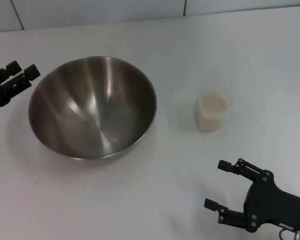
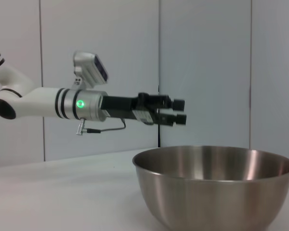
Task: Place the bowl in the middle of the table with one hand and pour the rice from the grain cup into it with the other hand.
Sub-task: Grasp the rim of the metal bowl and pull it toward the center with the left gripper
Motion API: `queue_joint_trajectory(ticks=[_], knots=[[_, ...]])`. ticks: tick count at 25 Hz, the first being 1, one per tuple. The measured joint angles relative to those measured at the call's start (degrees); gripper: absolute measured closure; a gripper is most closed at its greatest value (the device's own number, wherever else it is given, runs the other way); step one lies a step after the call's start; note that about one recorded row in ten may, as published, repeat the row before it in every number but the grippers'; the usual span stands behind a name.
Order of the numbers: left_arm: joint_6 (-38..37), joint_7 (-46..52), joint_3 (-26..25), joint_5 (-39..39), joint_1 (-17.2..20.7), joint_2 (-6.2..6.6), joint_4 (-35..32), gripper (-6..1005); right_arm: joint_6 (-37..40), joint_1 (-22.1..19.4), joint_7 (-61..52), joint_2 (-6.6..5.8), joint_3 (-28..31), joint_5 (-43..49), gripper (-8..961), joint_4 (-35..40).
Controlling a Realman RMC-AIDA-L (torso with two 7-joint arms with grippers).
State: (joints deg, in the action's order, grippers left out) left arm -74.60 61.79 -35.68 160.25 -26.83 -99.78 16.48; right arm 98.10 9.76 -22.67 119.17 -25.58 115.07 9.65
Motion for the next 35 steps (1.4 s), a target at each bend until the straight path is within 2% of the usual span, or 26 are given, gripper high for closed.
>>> queue_joint_trajectory(ticks=[1, 2, 6, 7, 9, 11, 12, 13, 15, 16, 17, 18, 20, 21, 22, 26, 27, 28, 29, 31, 32, 33, 35], knots=[[1.0, 0.8, 0.0, 1.0, -0.4, 0.31, 0.1, 214, 0.2, 0.0, 0.0, 0.00, 0.0, 0.0, 127, 0.0], [3.7, 2.5, -0.2, 3.6, -1.2, 1.20, 0.6, 214, 0.8, -0.2, 0.0, 0.00, 0.0, -0.1, 127, 0.1], [6.8, 3.4, -0.2, 5.1, -1.5, 2.16, 2.2, 214, 1.9, -0.4, 0.0, -0.02, 0.1, -0.2, 128, 0.3], [8.2, 3.4, 0.2, 5.3, -1.4, 3.36, 4.1, 213, 2.4, -0.5, 0.0, -0.06, 0.1, -0.2, 128, 0.3], [8.7, 3.4, 0.3, 5.3, -1.3, 3.76, 4.7, 213, 2.5, -0.5, 0.0, -0.08, 0.2, -0.2, 128, 0.3], [10.5, 3.3, 1.2, 5.3, -0.9, 5.50, 7.6, 213, 2.8, -0.5, 0.0, -0.08, 0.2, -0.3, 129, 0.3], [13.4, 3.2, 2.6, 5.4, -0.7, 7.51, 11.2, 213, 2.9, -0.5, 0.0, -0.09, 0.2, -0.3, 129, 0.4], [13.4, 3.2, 2.6, 5.4, -0.7, 7.51, 11.2, 213, 2.9, -0.5, 0.0, -0.09, 0.2, -0.3, 129, 0.4], [16.6, 2.7, 3.5, 5.4, -0.3, 9.74, 15.6, 213, 2.9, -0.5, 0.0, -0.09, 0.2, -0.3, 128, 0.4], [18.8, 2.3, 3.8, 5.4, 0.0, 11.18, 18.6, 213, 2.9, -0.5, 0.0, -0.09, 0.2, -0.3, 128, 0.4], [25.6, 1.1, 3.8, 5.4, 0.7, 15.01, 26.7, 213, 3.0, -0.5, 0.0, -0.09, 0.2, -0.3, 127, 0.4], [25.6, 1.1, 3.8, 5.4, 0.7, 15.01, 26.7, 213, 3.0, -0.5, 0.0, -0.09, 0.2, -0.3, 127, 0.4], [31.9, 0.6, 3.6, 5.4, 1.1, 17.84, 33.0, 213, 3.0, -0.5, 0.0, -0.09, 0.2, -0.3, 127, 0.4], [31.9, 0.6, 3.6, 5.4, 1.1, 17.84, 33.0, 213, 3.0, -0.5, 0.0, -0.09, 0.2, -0.3, 127, 0.4], [39.0, 1.1, 3.5, 5.4, 1.1, 20.34, 38.7, 213, 3.0, -0.5, 0.0, -0.09, 0.2, -0.3, 127, 0.4], [49.0, 1.1, 3.3, 5.4, 0.8, 22.28, 45.7, 213, 3.0, -0.5, 0.1, -0.09, 0.2, -0.3, 127, 0.4], [55.3, 0.3, 3.1, 5.4, 0.7, 23.43, 50.5, 213, 3.2, -0.5, 0.1, -0.08, 0.2, -0.3, 127, 0.4], [55.3, 0.3, 3.1, 5.4, 0.7, 23.43, 50.5, 213, 3.2, -0.5, 0.1, -0.08, 0.2, -0.3, 127, 0.4], [58.2, 0.1, 2.9, 5.4, 0.6, 23.97, 52.8, 213, 3.3, -0.5, 0.1, -0.09, 0.2, -0.3, 127, 0.4], [63.3, -0.1, 2.2, 5.4, 0.6, 25.38, 57.2, 213, 3.5, -0.5, 0.1, -0.08, 0.2, -0.3, 127, 0.4], [65.3, 0.0, 1.3, 5.4, 0.8, 26.92, 61.0, 212, 3.7, -0.5, 0.1, -0.08, 0.2, -0.3, 127, 0.4], [65.3, 0.0, 1.3, 5.4, 0.8, 26.92, 61.0, 211, 3.7, -0.5, 0.1, -0.08, 0.2, -0.3, 127, 0.4], [65.8, 0.9, 0.7, 5.3, 1.0, 28.09, 63.1, 210, 3.7, -0.5, 0.3, -0.09, 0.2, -0.3, 128, 0.4]])
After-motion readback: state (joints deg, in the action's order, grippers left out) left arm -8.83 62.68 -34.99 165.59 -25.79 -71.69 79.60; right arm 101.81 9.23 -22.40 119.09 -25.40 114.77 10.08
